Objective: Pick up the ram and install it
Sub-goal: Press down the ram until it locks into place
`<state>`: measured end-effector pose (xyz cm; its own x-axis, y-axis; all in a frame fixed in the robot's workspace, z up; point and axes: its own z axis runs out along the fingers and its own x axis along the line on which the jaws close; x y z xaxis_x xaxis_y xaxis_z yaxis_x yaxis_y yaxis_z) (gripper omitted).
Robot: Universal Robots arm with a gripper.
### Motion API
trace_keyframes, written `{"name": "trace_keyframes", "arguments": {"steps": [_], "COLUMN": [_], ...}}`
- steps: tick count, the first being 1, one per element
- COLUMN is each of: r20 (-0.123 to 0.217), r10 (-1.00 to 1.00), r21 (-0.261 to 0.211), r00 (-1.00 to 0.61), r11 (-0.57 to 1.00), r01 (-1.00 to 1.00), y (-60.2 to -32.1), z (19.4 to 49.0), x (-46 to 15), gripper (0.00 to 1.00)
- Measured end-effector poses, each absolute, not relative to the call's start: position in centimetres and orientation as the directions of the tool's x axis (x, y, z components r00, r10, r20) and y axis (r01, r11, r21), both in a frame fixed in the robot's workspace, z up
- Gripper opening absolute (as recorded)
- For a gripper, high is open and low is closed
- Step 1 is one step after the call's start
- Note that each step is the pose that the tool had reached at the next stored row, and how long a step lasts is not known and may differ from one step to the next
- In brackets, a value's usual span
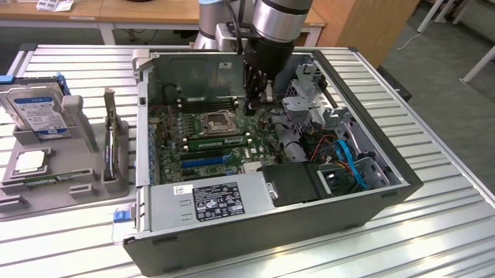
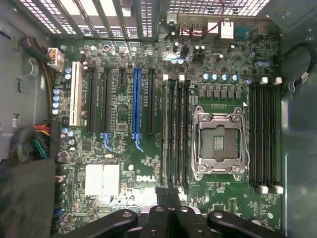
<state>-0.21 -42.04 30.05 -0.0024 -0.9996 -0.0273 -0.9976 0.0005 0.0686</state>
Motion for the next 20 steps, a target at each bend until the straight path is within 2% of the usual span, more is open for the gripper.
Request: {"name": "trace_keyframes", "arguments": {"steps": [20], "r20": [-0.027], "r10": [-1.0], "r21": [0.069], "r00": [-0.002], "r11": [0.001], "r01": [-0.998], "y": [-42.2], "z": [28.3], "x": [-0.2], "gripper": [0.1]}}
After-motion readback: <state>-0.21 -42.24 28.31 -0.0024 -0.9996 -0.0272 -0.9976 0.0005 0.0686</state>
